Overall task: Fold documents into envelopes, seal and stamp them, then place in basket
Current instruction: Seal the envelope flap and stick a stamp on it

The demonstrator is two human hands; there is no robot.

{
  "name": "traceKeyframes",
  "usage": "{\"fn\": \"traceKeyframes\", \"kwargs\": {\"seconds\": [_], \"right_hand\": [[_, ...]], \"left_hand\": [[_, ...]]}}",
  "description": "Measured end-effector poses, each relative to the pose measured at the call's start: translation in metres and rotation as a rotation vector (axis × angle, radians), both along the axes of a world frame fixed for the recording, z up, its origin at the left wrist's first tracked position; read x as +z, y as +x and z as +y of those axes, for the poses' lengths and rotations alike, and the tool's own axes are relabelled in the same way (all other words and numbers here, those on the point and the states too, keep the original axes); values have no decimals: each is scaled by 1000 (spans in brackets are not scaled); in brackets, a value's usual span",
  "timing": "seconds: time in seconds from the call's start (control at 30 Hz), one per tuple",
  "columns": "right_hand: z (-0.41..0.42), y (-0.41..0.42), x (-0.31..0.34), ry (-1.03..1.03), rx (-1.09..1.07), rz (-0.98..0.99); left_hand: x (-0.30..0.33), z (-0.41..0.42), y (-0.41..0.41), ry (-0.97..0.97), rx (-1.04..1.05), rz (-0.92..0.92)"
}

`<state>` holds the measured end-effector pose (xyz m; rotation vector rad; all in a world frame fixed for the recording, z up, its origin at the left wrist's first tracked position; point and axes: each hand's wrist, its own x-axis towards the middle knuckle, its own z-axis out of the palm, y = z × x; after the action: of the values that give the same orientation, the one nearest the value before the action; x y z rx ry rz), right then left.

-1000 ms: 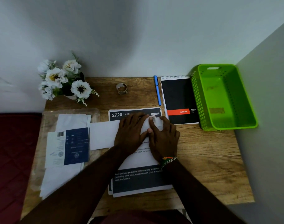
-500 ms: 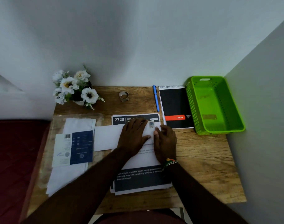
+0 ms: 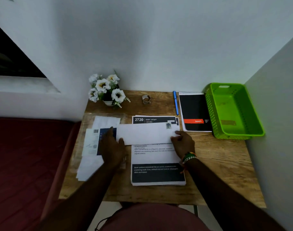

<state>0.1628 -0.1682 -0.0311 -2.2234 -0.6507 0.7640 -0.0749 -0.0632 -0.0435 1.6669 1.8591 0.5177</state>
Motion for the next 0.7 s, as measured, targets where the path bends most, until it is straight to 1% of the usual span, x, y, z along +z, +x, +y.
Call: {"fn": "traceKeyframes", "kwargs": {"seconds": [0.1, 0.17, 0.27, 0.37, 0.43, 0.5, 0.57, 0.63, 0.7], "right_hand": [[8, 3, 2, -12, -37, 89], [11, 8, -1, -27, 1, 113], [10, 14, 0, 46, 0, 232], [3, 21, 14, 134, -44, 378], [-5, 27, 25, 170, -55, 465], [-16, 37, 32, 218, -50, 481], [-32, 54, 39, 270, -56, 434], [-51, 73, 49, 311, -107, 400], [-74, 94, 57, 358, -196, 407]], "left_hand": [[8, 3, 5, -59, 91, -263], [14, 4, 5, -106, 167, -379], [28, 6, 6, -126, 221, -418], [34, 12, 6, -136, 183, -473], [36, 18, 9, -177, 152, -528], [42, 25, 19, -225, 167, -613], [52, 31, 41, -271, 167, -705], [60, 38, 70, -342, 124, -781], [67, 41, 108, -423, 57, -823]]}}
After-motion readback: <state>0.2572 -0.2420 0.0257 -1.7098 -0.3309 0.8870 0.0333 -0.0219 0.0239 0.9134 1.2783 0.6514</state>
